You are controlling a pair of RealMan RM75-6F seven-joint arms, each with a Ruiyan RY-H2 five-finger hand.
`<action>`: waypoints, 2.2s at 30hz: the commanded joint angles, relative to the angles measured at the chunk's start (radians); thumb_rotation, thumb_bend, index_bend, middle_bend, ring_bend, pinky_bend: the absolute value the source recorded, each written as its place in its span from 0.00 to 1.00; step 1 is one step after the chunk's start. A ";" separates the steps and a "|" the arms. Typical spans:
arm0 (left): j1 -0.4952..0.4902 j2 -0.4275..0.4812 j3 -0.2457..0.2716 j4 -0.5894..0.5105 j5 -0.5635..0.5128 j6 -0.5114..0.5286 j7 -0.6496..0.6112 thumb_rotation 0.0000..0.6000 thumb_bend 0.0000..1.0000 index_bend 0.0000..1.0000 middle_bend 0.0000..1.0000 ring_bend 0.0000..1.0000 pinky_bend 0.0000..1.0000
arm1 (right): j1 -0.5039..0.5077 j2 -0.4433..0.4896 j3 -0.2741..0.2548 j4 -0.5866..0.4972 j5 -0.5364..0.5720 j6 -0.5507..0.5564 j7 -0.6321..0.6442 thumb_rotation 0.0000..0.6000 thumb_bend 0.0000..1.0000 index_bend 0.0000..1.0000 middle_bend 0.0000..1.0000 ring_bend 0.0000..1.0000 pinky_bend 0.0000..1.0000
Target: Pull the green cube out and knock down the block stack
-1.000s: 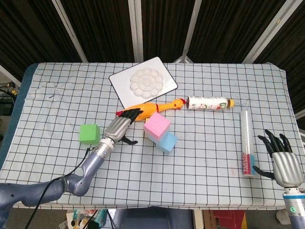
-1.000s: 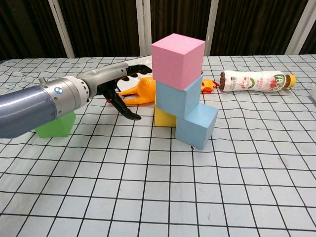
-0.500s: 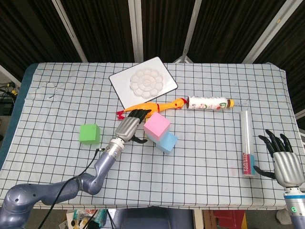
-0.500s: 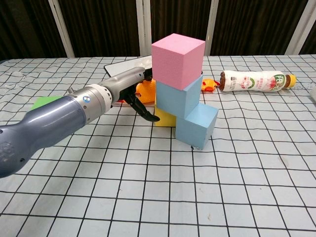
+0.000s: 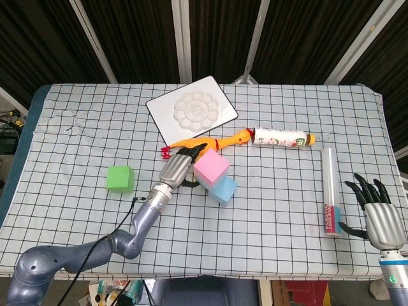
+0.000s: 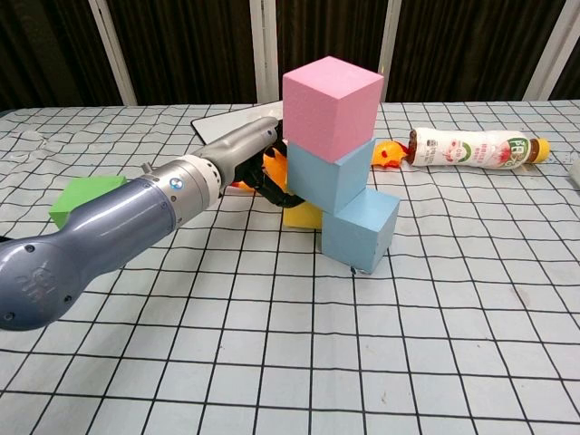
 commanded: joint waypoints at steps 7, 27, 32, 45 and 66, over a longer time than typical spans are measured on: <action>0.012 -0.013 -0.010 -0.003 -0.002 0.069 0.088 1.00 0.60 0.09 0.21 0.57 0.26 | 0.004 0.005 -0.003 0.001 -0.004 -0.010 0.018 1.00 0.03 0.18 0.07 0.18 0.04; 0.129 0.247 0.044 -0.281 0.112 0.226 0.212 1.00 0.44 0.07 0.17 0.48 0.21 | 0.005 0.004 -0.004 -0.005 -0.001 -0.012 0.012 1.00 0.03 0.18 0.07 0.18 0.04; 0.138 0.339 0.064 -0.357 0.067 0.121 0.179 1.00 0.14 0.02 0.06 0.21 0.06 | 0.006 0.001 -0.007 -0.010 -0.005 -0.012 0.002 1.00 0.03 0.18 0.07 0.18 0.04; 0.265 0.588 0.232 -0.575 0.321 0.278 0.247 1.00 0.06 0.00 0.03 0.07 0.01 | 0.004 0.009 -0.006 -0.009 -0.009 -0.007 0.026 1.00 0.03 0.18 0.07 0.18 0.04; 0.810 0.678 0.382 -0.441 0.420 0.914 0.206 1.00 0.07 0.09 0.04 0.07 0.01 | -0.012 0.003 -0.011 -0.029 -0.036 0.040 -0.024 1.00 0.03 0.18 0.07 0.18 0.04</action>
